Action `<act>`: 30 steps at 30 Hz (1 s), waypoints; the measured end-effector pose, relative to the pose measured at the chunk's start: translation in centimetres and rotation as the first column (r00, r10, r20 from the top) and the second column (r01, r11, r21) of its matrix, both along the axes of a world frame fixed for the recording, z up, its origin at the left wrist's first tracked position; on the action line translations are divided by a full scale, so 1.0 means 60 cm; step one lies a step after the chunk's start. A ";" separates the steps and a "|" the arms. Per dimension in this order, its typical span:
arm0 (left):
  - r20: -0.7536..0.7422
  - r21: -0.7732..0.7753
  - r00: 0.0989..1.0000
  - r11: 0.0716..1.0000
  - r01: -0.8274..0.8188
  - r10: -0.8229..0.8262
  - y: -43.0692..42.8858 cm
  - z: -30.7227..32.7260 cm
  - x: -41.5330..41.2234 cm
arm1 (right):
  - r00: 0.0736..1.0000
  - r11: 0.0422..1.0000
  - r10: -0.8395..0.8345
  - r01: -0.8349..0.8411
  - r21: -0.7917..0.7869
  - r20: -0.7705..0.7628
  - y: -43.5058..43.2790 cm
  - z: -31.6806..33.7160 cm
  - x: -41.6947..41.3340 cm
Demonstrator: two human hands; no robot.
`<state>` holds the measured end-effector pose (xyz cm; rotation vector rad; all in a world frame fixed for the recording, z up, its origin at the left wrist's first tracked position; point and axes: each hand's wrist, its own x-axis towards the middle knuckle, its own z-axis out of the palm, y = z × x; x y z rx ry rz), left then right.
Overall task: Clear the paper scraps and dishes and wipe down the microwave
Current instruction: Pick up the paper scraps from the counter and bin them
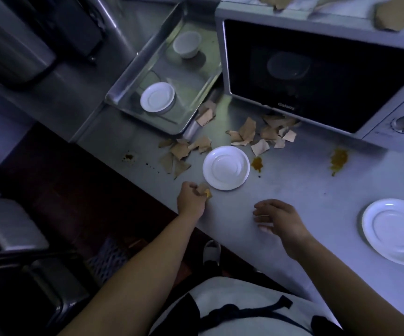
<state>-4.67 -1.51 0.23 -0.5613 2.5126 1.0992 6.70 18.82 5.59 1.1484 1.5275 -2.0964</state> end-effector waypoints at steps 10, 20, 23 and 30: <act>0.107 0.604 0.922 0.761 0.238 -0.373 -0.075 0.114 -0.045 | 0.952 0.956 0.260 -0.230 0.181 -0.164 -0.095 0.052 -0.088; -0.026 0.572 0.752 0.607 0.552 -0.659 -0.142 0.091 -0.185 | 0.985 0.956 -0.038 0.084 0.282 -0.166 -0.203 0.080 -0.186; -0.254 -0.052 0.592 0.622 0.781 -0.765 -0.164 0.052 -0.240 | 0.973 0.939 -0.179 0.214 0.269 -0.147 -0.213 0.086 -0.185; -0.353 -0.413 0.047 0.200 0.889 -0.935 -0.152 0.033 -0.295 | 0.925 0.871 -0.362 0.379 0.312 -0.112 -0.236 0.091 -0.143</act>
